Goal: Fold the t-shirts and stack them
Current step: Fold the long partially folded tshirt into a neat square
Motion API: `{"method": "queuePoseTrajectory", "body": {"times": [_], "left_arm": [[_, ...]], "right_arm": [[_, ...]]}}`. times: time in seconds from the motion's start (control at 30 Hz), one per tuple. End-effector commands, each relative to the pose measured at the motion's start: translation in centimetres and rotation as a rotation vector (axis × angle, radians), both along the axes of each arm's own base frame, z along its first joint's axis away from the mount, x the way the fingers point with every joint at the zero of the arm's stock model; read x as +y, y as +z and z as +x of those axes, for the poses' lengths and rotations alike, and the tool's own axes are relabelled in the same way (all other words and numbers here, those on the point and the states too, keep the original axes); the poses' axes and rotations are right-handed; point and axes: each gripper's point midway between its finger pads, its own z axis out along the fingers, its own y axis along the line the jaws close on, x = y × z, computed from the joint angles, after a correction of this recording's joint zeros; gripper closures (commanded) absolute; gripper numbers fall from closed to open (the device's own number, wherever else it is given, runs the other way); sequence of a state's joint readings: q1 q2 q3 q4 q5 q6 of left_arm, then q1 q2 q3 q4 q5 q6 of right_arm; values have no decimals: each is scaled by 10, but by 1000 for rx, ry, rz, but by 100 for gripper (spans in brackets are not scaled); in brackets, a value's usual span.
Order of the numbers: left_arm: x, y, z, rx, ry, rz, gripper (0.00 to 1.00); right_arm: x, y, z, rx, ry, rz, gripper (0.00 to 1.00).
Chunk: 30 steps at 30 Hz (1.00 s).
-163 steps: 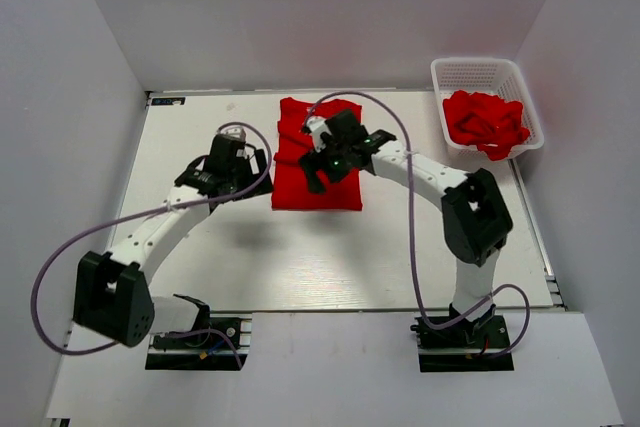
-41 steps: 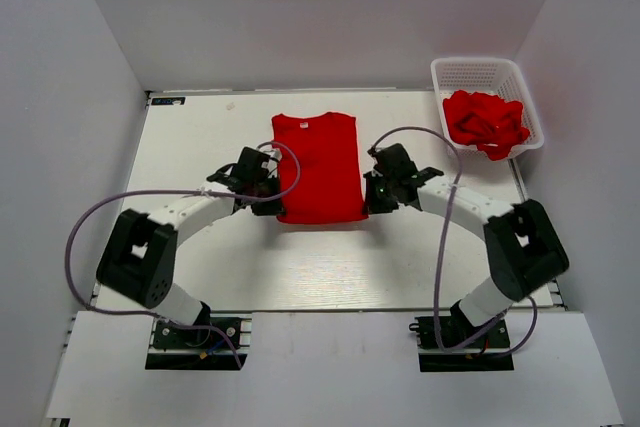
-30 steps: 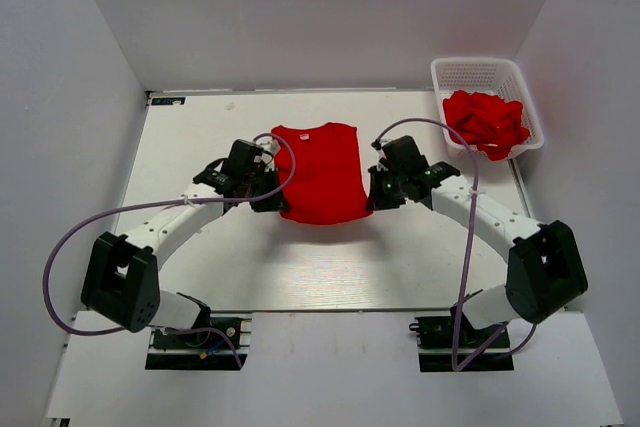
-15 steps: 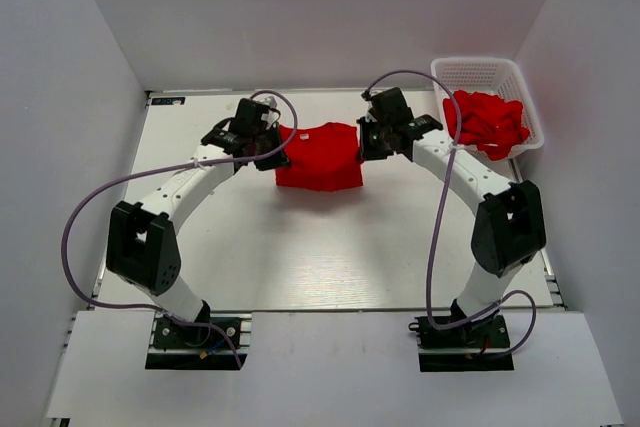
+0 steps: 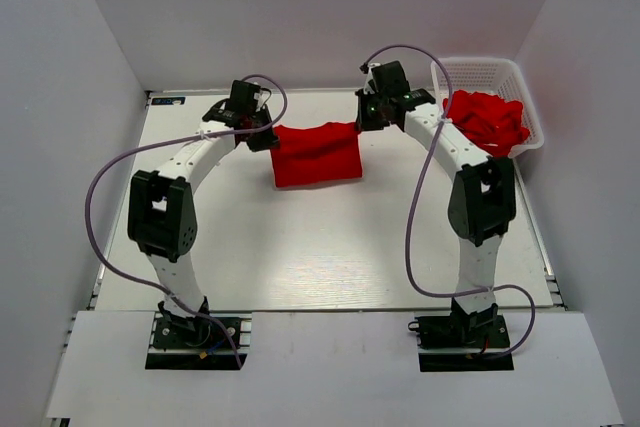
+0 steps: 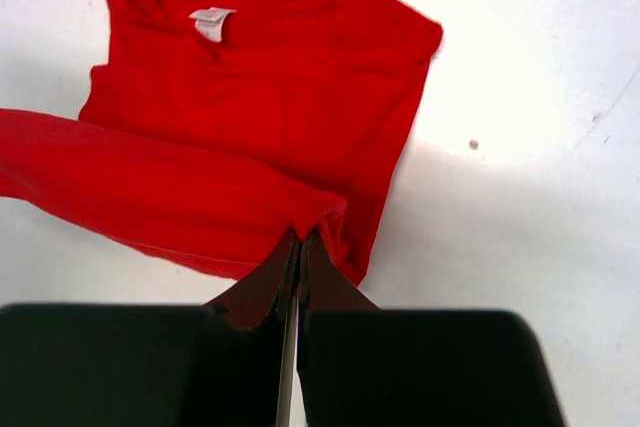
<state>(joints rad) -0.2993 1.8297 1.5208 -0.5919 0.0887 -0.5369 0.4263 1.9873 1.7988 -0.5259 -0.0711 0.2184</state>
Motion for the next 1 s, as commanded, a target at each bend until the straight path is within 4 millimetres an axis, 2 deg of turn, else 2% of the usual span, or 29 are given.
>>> {"method": "queuePoseTrajectory", "body": {"times": [0.0, 0.07, 0.13, 0.2, 0.23, 0.3, 0.33, 0.4, 0.47, 0.53, 0.63, 0.73, 0.77, 0.8, 0.83, 0.87, 0.9, 0.93, 0.97], "left_arm": [[4, 28, 32, -99, 1, -36, 100], [-1, 19, 40, -101, -17, -43, 100], [-4, 23, 50, -121, -29, -71, 100], [-5, 12, 57, -109, -47, -78, 100], [-8, 16, 61, -120, -62, -83, 100], [-6, 15, 69, -123, -60, -92, 100], [-6, 5, 70, -103, -59, -88, 100], [-4, 9, 77, -125, -57, -98, 100], [-5, 4, 82, -126, -58, -99, 100], [-1, 6, 85, -138, -49, -100, 100], [-2, -4, 91, -125, -48, -98, 100], [3, -12, 100, -133, -33, -92, 100], [2, -13, 103, -134, -33, -92, 100], [0, -13, 106, -142, -42, -102, 100], [-1, -21, 108, -130, -41, -100, 100], [3, -17, 114, -142, -33, -102, 100], [3, -22, 114, -133, -32, -100, 85], [3, -17, 117, -146, -33, -103, 64], [2, -17, 120, -150, -33, -103, 50]], "right_arm": [[-4, 17, 28, -69, 9, 11, 100], [-3, 22, 33, -80, 12, 25, 100], [-4, 16, 39, -73, 11, 34, 100], [-4, 17, 47, -90, 10, 48, 100], [-2, 10, 49, -80, 18, 54, 100], [-2, 10, 54, -85, 16, 63, 100], [-4, 12, 59, -95, 11, 72, 100], [-1, 8, 66, -102, 17, 80, 100], [0, 4, 73, -111, 19, 88, 100], [2, 8, 82, -138, 29, 105, 100], [6, 5, 93, -163, 33, 118, 100], [12, -8, 102, -162, 47, 145, 100], [10, -5, 105, -175, 45, 153, 100], [12, -12, 107, -169, 46, 155, 100], [13, -10, 110, -179, 44, 169, 100], [14, -11, 115, -187, 46, 177, 100], [17, -18, 116, -179, 59, 185, 93], [19, -10, 123, -199, 63, 196, 87], [19, -9, 126, -207, 64, 202, 79]]}}
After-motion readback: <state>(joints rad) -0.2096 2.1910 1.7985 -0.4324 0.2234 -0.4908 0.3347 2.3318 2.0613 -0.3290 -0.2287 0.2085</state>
